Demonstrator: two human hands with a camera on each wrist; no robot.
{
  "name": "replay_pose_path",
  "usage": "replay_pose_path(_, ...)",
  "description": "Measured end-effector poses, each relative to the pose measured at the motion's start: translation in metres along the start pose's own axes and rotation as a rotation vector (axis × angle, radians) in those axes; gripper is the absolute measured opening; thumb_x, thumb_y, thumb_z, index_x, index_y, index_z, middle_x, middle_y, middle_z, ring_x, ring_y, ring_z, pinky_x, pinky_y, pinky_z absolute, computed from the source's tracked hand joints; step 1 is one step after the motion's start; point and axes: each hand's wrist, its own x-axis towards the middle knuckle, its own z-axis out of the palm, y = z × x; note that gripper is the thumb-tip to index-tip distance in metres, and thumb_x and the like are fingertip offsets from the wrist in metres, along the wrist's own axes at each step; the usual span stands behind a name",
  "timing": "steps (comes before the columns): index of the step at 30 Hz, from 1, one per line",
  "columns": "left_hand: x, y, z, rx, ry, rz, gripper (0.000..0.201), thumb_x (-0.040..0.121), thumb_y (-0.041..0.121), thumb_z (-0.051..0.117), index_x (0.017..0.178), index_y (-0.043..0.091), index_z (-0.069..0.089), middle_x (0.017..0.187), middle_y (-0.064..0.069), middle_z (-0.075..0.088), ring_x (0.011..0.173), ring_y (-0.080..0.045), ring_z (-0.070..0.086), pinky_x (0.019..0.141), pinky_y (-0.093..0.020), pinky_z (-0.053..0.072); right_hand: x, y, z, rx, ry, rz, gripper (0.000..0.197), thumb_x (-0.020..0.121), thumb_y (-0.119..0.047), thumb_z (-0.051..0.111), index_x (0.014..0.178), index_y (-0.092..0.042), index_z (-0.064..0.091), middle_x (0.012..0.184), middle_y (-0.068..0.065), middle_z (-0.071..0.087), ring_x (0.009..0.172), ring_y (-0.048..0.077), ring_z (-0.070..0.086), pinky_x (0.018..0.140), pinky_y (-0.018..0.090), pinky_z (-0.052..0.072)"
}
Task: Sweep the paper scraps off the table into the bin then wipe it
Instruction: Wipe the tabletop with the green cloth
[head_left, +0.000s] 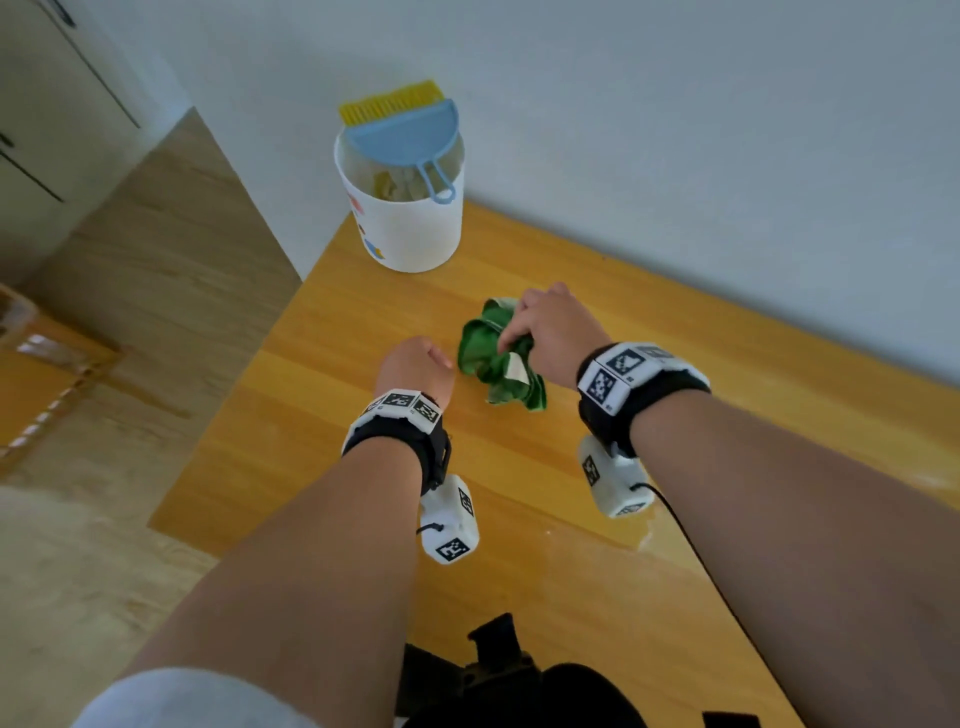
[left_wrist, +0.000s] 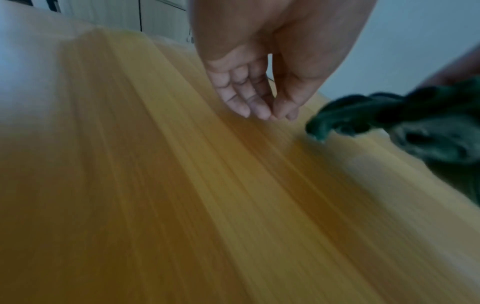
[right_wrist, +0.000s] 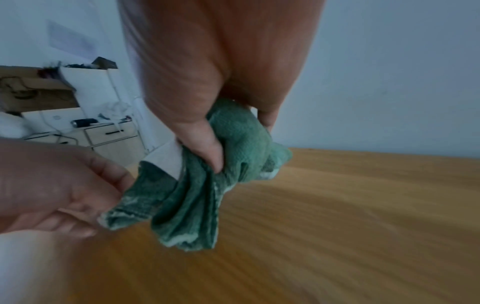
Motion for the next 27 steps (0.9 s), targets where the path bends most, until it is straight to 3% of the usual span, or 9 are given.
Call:
replay_pose_path(3, 0.018, 0.001, -0.007, 0.009, 0.052, 0.020, 0.022, 0.094, 0.010, 0.045, 0.087, 0.019, 0.064, 0.089, 0.002, 0.064, 0.077, -0.021, 0.059, 0.065, -0.031, 0.047, 0.030, -0.009, 0.001, -0.014, -0.032, -0.022, 0.049, 0.085, 0.007, 0.049, 0.109, -0.028, 0.073, 0.117, 0.001, 0.053, 0.117, 0.028, 0.038, 0.095, 0.039, 0.043)
replay_pose_path(6, 0.029, -0.002, -0.009, 0.017, 0.093, 0.024, 0.023, 0.095, 0.014, 0.048, 0.075, 0.021, 0.057, 0.084, 0.000, 0.061, 0.075, -0.021, 0.056, 0.063, -0.031, 0.044, 0.038, -0.004, 0.018, -0.039, -0.106, 0.025, 0.047, 0.086, 0.005, 0.050, 0.111, -0.029, 0.071, 0.120, 0.003, 0.051, 0.118, 0.029, 0.036, 0.094, 0.041, 0.045)
replay_pose_path(12, 0.030, -0.002, -0.001, 0.094, 0.116, 0.059, 0.017, 0.095, 0.019, 0.050, 0.084, 0.020, 0.063, 0.095, -0.003, 0.065, 0.081, -0.023, 0.061, 0.064, -0.033, 0.047, 0.023, 0.016, 0.033, 0.006, -0.072, 0.174, 0.051, 0.086, 0.003, 0.049, 0.114, -0.033, 0.070, 0.123, 0.002, 0.048, 0.119, 0.032, 0.035, 0.098, 0.042, 0.042)
replay_pose_path(22, -0.016, 0.016, 0.038, 0.130, 0.003, 0.108, 0.025, 0.096, 0.015, 0.047, 0.075, 0.026, 0.055, 0.074, 0.009, 0.055, 0.061, -0.008, 0.051, 0.048, -0.024, 0.036, -0.063, 0.074, 0.056, 0.006, -0.115, 0.409, 0.049, 0.088, -0.001, 0.048, 0.110, -0.039, 0.070, 0.125, 0.006, 0.045, 0.117, 0.040, 0.039, 0.100, 0.044, 0.041)
replay_pose_path(27, -0.041, 0.026, 0.059, 0.175, -0.010, 0.158, 0.018, 0.098, 0.021, 0.047, 0.083, 0.022, 0.057, 0.081, 0.002, 0.059, 0.071, -0.018, 0.056, 0.055, -0.028, 0.041, -0.117, 0.094, 0.070, 0.013, -0.160, 0.508, 0.041, 0.092, -0.004, 0.050, 0.098, -0.035, 0.075, 0.127, 0.004, 0.046, 0.119, 0.042, 0.040, 0.097, 0.043, 0.047)
